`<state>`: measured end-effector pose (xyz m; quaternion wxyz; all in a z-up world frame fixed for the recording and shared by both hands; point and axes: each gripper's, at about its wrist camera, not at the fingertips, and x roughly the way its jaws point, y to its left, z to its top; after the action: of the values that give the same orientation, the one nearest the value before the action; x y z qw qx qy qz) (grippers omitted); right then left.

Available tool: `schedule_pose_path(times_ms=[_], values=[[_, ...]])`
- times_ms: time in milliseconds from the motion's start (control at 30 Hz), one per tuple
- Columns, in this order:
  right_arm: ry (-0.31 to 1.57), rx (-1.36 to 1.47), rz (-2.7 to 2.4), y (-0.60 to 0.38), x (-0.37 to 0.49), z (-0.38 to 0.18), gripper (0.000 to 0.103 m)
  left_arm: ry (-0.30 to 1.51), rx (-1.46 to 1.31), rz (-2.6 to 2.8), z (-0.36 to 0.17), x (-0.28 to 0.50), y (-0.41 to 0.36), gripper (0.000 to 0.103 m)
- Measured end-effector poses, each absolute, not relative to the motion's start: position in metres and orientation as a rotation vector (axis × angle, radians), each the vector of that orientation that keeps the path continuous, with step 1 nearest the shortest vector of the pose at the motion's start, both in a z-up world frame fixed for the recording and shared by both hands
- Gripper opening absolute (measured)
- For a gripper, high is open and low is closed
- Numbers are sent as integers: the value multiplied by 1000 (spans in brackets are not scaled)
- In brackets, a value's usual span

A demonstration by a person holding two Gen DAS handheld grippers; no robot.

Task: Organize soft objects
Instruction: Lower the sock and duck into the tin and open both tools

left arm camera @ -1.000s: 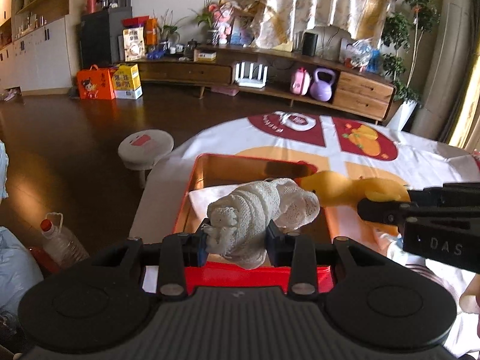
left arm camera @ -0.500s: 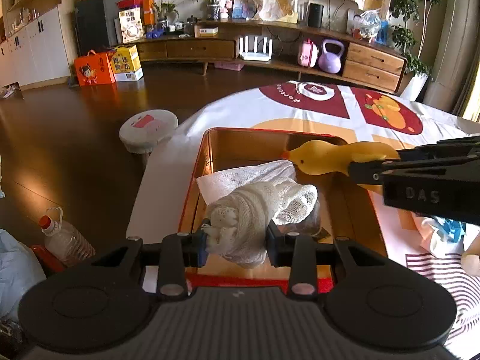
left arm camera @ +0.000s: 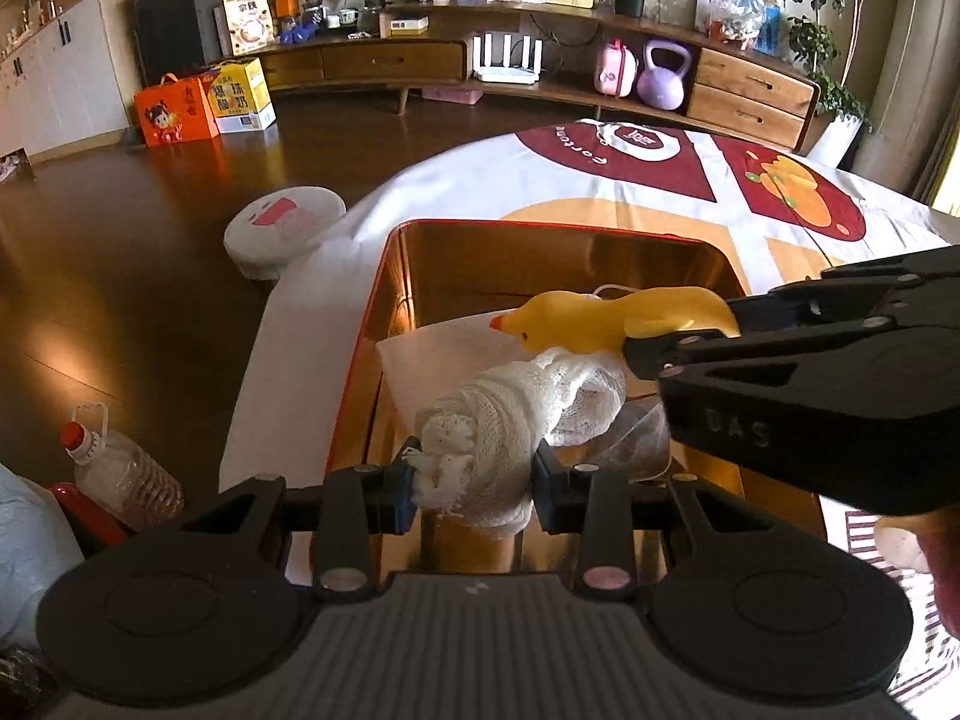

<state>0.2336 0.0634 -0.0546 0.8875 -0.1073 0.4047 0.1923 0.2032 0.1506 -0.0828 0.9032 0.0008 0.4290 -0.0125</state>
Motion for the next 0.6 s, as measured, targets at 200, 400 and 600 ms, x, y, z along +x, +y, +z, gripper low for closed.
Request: schedule_pose_path(times_ms=[200, 400, 600], values=[[870, -233, 402, 67, 238, -64, 32, 908, 9, -26, -89, 209, 151, 36], [873, -249, 404, 68, 236, -68, 35, 929, 22, -36, -94, 213, 149, 35], [884, -230, 397, 63, 237, -69, 36, 939, 4, -35, -93, 213, 150, 37]])
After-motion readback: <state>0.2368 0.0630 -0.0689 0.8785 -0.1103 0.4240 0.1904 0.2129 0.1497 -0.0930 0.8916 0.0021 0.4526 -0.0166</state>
